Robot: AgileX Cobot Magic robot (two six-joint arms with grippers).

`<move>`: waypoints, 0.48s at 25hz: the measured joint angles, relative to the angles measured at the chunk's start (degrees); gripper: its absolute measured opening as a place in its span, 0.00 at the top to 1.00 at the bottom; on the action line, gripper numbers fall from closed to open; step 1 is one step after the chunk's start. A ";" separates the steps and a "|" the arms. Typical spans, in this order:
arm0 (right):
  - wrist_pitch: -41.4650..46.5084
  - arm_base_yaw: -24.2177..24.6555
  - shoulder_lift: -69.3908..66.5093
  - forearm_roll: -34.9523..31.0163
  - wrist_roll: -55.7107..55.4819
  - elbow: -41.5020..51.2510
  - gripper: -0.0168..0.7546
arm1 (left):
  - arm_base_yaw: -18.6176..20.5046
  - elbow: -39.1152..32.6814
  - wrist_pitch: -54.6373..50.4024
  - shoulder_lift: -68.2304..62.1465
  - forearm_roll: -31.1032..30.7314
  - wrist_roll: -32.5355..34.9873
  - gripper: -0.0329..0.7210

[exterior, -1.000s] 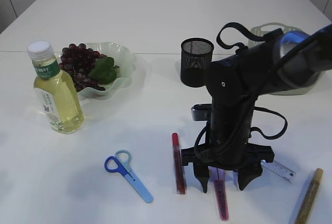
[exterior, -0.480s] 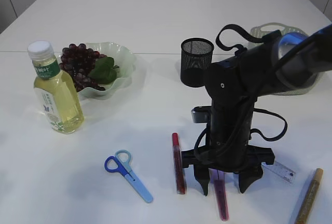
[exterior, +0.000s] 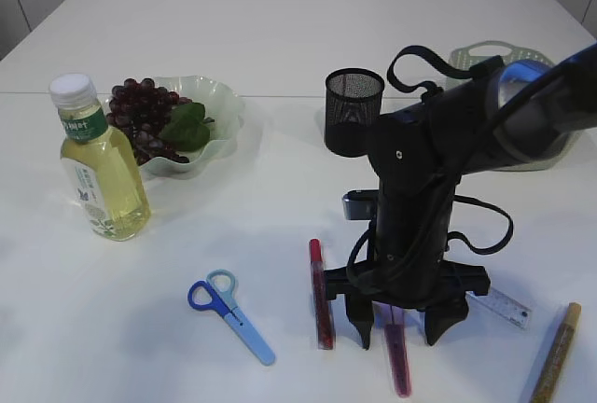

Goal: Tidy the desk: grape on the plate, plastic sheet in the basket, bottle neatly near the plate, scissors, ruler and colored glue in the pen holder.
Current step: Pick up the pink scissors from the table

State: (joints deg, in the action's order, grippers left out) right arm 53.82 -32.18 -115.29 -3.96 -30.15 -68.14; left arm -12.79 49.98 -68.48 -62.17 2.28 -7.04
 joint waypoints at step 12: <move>-1.08 0.00 0.00 0.00 0.00 0.00 0.34 | 0.00 0.00 0.00 0.00 0.00 0.00 0.32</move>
State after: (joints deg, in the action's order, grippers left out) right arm 52.74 -32.18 -115.29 -3.96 -30.15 -68.14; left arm -12.79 49.98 -68.48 -62.17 2.28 -7.04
